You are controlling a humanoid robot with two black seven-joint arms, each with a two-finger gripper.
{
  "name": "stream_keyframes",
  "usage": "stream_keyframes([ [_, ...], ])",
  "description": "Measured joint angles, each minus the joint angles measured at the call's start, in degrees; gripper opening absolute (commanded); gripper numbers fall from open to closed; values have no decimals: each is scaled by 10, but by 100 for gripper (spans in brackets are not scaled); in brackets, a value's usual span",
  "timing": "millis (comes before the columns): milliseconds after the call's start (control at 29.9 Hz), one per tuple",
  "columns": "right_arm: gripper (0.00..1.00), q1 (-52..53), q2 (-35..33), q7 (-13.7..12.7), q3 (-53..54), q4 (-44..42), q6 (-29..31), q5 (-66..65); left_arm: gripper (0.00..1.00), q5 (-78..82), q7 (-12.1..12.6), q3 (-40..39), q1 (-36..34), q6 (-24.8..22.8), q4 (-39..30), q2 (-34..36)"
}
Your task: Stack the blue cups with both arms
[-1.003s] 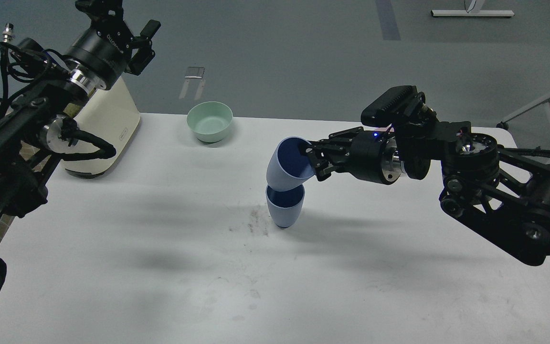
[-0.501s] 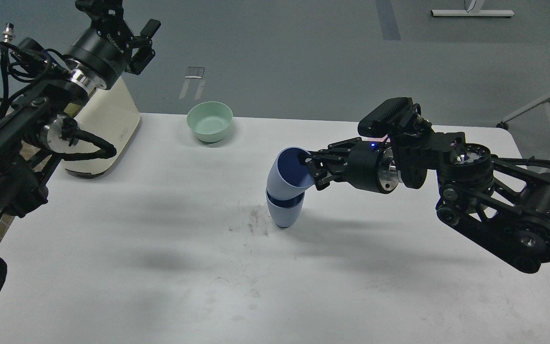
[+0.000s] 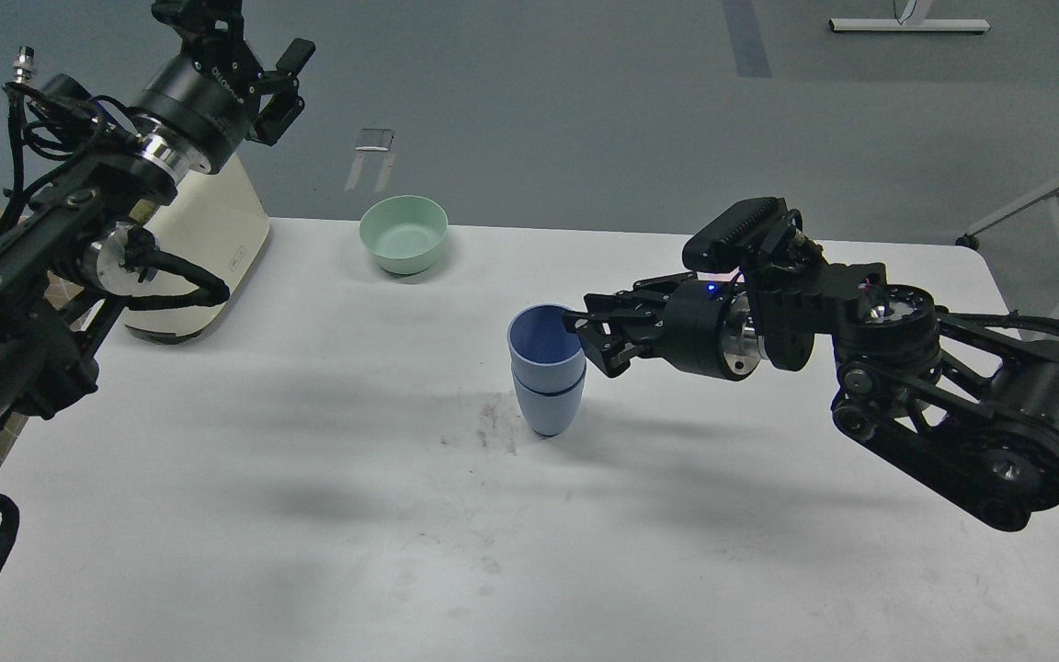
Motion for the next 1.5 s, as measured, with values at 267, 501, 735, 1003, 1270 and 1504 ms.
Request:
stream_keyframes([
  [267, 90, 2, 1, 1, 11, 2, 0, 3, 97, 0, -1, 0, 1, 0, 0, -1],
  [501, 100, 8, 22, 3, 167, -21, 0, 10, 97, -1, -4, 0, 0, -5, 0, -1],
  [735, 100, 26, 32, 6, 365, -50, 0, 14, 97, -4, -6, -4, 0, -9, 0, 1],
  [1003, 100, 26, 16, 6, 559, -175, 0, 131, 97, -60, 0, -34, 0, -9, 3, -1],
  [1270, 100, -28, 2, 6, 585, -284, 0, 402, 98, -101, 6, -41, -1, -20, 35, -19],
  [1504, 100, -47, 6, 6, 587, -371, 0, 595, 98, -140, 24, -47, -1, -36, 49, -23],
])
